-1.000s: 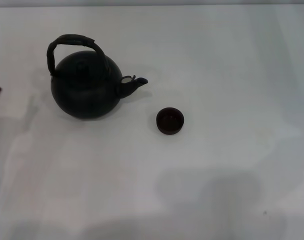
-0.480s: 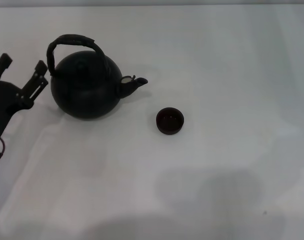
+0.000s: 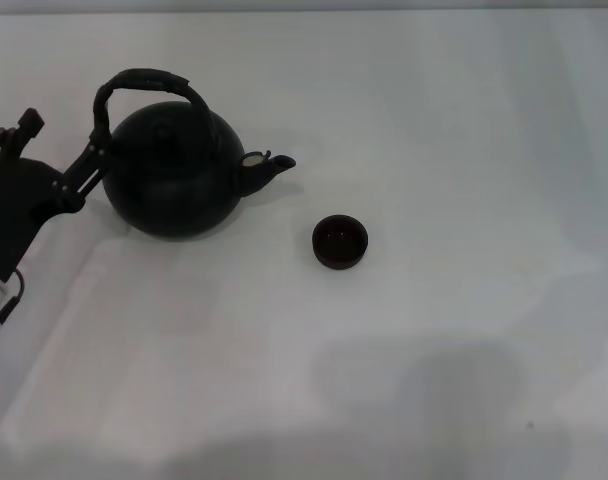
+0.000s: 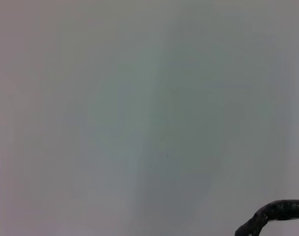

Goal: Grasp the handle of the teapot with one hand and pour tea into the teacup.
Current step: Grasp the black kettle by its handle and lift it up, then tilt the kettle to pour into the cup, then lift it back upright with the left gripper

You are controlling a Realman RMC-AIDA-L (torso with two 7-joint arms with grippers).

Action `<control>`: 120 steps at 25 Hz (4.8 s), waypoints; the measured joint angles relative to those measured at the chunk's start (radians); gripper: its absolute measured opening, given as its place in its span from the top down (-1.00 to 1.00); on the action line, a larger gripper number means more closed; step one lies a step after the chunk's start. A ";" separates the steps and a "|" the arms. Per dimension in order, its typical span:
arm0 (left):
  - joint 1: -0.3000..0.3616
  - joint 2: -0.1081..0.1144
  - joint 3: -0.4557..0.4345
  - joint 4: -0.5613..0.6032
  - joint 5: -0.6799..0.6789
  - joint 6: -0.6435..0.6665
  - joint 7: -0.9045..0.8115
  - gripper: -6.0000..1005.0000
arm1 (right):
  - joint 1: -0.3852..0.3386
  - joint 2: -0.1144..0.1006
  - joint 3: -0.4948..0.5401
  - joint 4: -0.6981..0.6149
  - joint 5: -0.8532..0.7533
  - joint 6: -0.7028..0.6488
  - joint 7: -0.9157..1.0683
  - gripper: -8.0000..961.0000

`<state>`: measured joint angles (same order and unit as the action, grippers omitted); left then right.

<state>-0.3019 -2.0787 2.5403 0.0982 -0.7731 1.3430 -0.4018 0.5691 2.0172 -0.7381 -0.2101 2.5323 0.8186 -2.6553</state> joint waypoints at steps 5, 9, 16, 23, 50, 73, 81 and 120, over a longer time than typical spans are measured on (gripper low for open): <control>-0.020 0.000 0.000 0.003 0.002 -0.039 0.001 -0.77 | 0.000 0.000 -0.001 0.000 0.000 0.001 0.000 -0.78; -0.031 0.000 0.000 0.007 0.009 -0.066 0.005 -0.77 | 0.000 0.000 -0.004 0.000 0.000 0.002 0.001 -0.78; -0.039 0.000 0.000 0.008 0.010 -0.089 0.011 -0.74 | -0.002 0.000 -0.004 0.000 0.000 0.002 0.001 -0.78; -0.040 -0.001 -0.002 0.008 0.008 -0.091 0.027 -0.48 | -0.002 0.000 -0.007 0.000 -0.001 0.002 0.003 -0.78; -0.069 -0.006 0.000 0.022 0.007 -0.133 0.074 0.55 | -0.005 0.002 -0.010 0.003 -0.006 0.004 0.005 -0.78; -0.072 0.006 -0.009 0.027 0.001 0.004 0.085 0.76 | -0.008 0.000 -0.010 0.014 -0.004 0.005 0.005 -0.78; -0.075 0.010 -0.006 0.003 0.008 0.104 0.177 0.76 | -0.008 0.000 -0.010 0.014 -0.004 0.002 0.005 -0.78; -0.249 0.000 0.000 0.022 0.193 -0.082 0.478 0.76 | 0.001 0.003 -0.010 0.041 -0.004 0.005 0.029 -0.78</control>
<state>-0.5508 -2.0786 2.5402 0.1203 -0.5800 1.2609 0.0761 0.5706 2.0203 -0.7486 -0.1687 2.5279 0.8237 -2.6261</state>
